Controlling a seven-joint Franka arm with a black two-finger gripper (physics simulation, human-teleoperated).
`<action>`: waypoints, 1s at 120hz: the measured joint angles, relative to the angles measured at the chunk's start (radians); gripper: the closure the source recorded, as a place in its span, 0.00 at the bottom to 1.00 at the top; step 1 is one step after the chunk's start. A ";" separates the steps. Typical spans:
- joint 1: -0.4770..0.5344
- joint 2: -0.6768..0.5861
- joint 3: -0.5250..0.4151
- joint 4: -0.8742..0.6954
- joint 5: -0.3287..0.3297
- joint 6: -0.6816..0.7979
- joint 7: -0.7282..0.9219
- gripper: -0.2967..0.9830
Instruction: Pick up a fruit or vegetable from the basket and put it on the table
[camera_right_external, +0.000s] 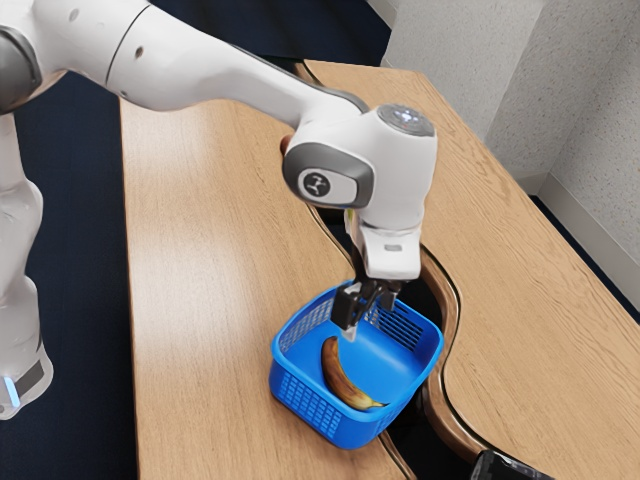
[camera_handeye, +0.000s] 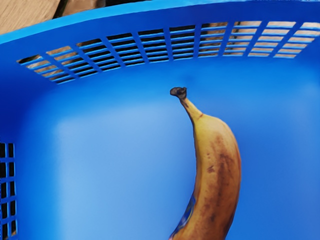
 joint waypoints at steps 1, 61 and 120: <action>0.000 0.000 0.000 0.000 0.000 0.001 0.002 0.23; 0.019 -0.011 -0.015 -0.139 -0.002 0.110 0.069 0.23; 0.024 0.031 -0.019 -0.174 -0.004 0.172 0.095 0.23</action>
